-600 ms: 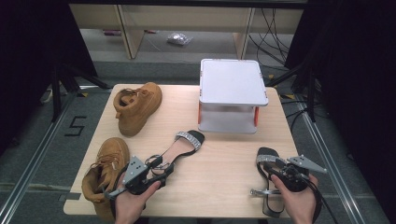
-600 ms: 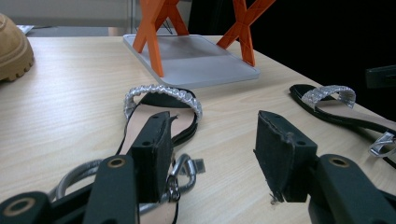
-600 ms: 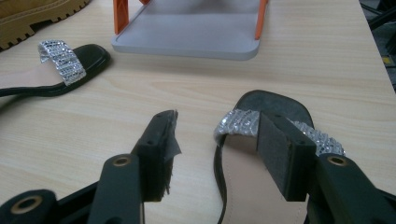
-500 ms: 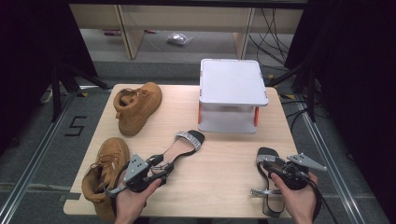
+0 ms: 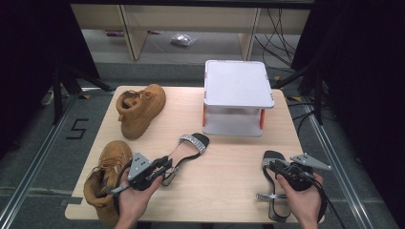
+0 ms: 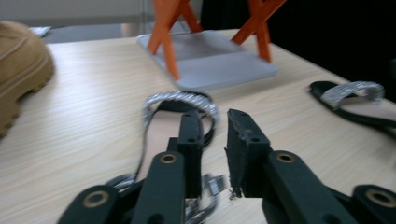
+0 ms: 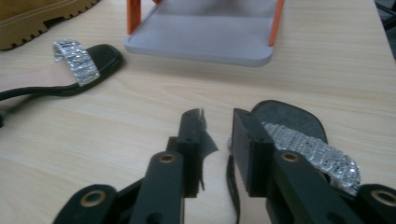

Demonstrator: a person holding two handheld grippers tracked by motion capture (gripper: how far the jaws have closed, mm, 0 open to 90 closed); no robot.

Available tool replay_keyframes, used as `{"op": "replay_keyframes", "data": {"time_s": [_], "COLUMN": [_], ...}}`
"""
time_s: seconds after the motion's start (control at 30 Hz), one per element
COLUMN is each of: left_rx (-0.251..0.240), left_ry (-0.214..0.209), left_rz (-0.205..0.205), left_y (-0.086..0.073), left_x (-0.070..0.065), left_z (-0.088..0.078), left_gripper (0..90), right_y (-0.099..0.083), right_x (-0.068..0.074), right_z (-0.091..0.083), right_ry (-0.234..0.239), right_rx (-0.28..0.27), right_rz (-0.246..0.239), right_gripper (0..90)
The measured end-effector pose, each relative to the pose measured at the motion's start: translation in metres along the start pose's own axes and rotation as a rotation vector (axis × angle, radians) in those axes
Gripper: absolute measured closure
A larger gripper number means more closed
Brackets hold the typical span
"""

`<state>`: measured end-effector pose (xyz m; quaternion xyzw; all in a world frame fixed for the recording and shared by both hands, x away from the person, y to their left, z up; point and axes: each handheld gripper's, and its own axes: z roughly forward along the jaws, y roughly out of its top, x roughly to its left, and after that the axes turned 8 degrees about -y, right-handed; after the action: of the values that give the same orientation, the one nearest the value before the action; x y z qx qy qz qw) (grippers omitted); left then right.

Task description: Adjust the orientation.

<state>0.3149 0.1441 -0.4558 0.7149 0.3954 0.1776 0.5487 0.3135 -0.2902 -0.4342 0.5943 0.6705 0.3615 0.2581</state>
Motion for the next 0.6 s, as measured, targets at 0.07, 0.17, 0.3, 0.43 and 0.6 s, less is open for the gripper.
{"op": "replay_keyframes", "data": {"time_s": [0.07,0.17,0.3,0.43,0.6], "left_rx": [0.005,0.009,0.082,0.144,0.205], "left_ry": [0.017,0.06,0.153,0.223,0.284], "left_rz": [0.025,0.019,0.007,0.05,0.09], "left_y": [0.0,0.002,0.005,0.011,0.016], "left_x": [0.002,0.007,0.018,0.012,0.019], "left_z": [0.0,0.0,0.006,0.016,0.033], "left_gripper": [79.4,87.8,89.9,89.9,90.0], "right_y": [0.001,0.002,0.002,0.001,0.0], "right_x": [-0.001,0.004,0.007,0.006,0.009], "right_z": [0.0,-0.004,-0.007,-0.005,-0.003], "right_ry": [0.006,0.024,0.034,0.041,0.054], "right_rx": [-0.012,-0.007,0.0,0.018,0.021], "right_rz": [-0.032,-0.03,-0.046,-0.046,-0.044], "right_gripper": [76.7,82.2,89.3,90.0,90.0]}}
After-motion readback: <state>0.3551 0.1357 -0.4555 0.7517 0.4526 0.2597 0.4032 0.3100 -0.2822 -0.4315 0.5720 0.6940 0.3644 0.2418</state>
